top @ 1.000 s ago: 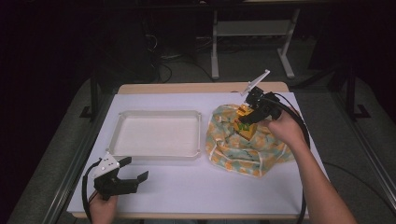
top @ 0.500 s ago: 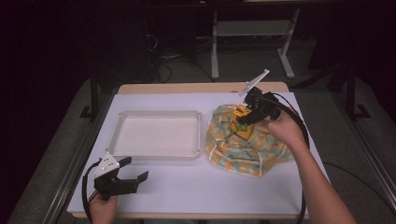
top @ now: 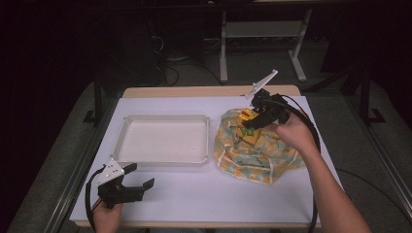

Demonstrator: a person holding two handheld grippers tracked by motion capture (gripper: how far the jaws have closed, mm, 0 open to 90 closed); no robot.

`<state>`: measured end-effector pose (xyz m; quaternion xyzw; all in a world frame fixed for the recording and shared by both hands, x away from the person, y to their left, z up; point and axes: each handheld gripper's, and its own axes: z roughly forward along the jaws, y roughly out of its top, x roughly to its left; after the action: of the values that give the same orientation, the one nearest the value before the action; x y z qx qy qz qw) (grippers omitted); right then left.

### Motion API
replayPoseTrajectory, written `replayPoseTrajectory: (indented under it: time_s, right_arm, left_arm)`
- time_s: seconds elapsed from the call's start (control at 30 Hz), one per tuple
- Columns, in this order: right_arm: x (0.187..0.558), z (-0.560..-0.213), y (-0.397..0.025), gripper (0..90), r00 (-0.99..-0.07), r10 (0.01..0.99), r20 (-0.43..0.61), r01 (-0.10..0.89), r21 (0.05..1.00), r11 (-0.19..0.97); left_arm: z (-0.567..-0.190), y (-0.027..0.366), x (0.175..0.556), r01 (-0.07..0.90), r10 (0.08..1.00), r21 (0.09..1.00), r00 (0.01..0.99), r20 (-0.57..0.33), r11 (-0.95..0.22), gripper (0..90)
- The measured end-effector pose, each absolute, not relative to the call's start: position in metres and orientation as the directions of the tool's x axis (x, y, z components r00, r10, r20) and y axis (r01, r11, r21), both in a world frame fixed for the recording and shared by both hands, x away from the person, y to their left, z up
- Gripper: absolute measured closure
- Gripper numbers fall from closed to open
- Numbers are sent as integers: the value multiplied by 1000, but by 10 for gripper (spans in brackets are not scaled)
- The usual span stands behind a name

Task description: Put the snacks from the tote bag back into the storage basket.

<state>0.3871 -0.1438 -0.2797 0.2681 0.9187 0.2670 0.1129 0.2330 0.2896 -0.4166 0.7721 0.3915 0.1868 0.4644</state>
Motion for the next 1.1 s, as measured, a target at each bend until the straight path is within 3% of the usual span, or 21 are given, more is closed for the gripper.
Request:
replayPoseTrajectory:
  time_s: [1.1]
  right_arm:
    - [381, -268, -105, 500, -915, 401, -34, 307, 586, 750]
  left_arm:
    - [-416, 290, 232, 428, 775, 866, 627, -78, -259, 134]
